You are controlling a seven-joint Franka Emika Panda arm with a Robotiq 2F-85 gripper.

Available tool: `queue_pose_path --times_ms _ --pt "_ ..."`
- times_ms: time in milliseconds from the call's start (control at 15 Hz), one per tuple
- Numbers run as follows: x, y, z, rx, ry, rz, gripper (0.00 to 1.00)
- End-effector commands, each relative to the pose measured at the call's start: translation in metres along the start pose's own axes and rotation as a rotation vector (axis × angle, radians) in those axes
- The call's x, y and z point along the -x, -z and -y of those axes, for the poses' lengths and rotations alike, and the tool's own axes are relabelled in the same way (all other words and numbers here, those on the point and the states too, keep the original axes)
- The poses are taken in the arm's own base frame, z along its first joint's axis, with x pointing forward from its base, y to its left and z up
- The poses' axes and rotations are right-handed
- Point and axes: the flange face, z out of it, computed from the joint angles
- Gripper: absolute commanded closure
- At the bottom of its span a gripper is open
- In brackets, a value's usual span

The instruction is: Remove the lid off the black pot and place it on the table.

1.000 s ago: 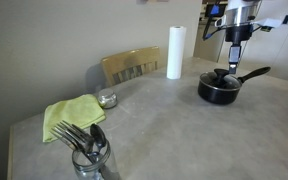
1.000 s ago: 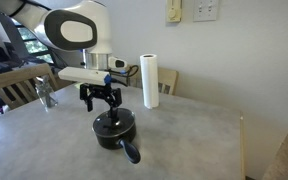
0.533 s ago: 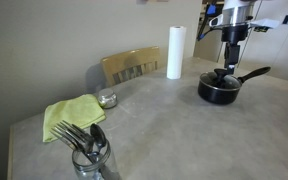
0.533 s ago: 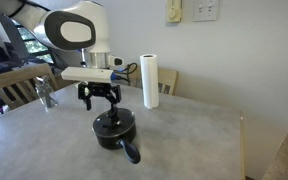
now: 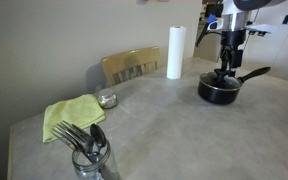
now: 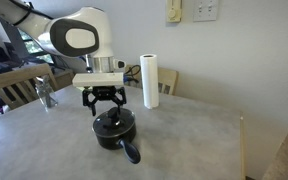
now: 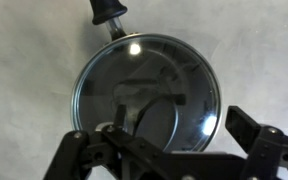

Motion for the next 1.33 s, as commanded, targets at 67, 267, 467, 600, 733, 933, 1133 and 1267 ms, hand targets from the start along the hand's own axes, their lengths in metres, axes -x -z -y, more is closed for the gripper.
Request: queue_pose_path --times_ms 67,267,467,600,733,933,1133,1267 --pt "0.002 -0.016 -0.014 0.016 -0.019 -0.036 0.00" --pt "0.002 -0.021 -0.017 0.016 -0.054 -0.055 0.00" --pt "0.001 -0.019 -0.018 0.012 -0.076 -0.067 0.19" --pt "0.000 -0.016 -0.018 0.011 -0.087 -0.075 0.20" --pt "-0.003 -0.012 -0.017 0.018 -0.096 -0.081 0.45" --pt "-0.006 -0.005 -0.016 0.025 -0.110 -0.090 0.64" --pt "-0.009 0.001 -0.015 0.035 -0.122 -0.094 0.84" --pt "-0.009 0.009 -0.014 0.049 -0.137 -0.094 0.84"
